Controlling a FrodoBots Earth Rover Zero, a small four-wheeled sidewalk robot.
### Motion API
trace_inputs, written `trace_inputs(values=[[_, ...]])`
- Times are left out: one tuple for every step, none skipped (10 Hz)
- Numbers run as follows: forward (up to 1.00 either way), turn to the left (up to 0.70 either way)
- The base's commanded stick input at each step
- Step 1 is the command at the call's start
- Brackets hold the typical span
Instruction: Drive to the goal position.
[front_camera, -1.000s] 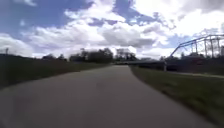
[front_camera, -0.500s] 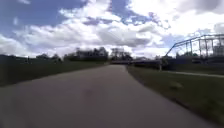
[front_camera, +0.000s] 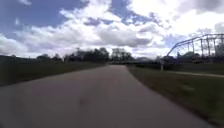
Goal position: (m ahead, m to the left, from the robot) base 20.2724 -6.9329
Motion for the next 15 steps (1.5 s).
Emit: trace_inputs(values=[[1.0,0.0],[1.0,0.0],[1.0,0.0],[1.0,0.0],[1.0,0.0],[1.0,0.0],[1.0,0.0],[1.0,0.0],[1.0,0.0],[1.0,0.0],[1.0,0.0],[1.0,0.0],[1.0,0.0],[1.0,0.0],[1.0,0.0]])
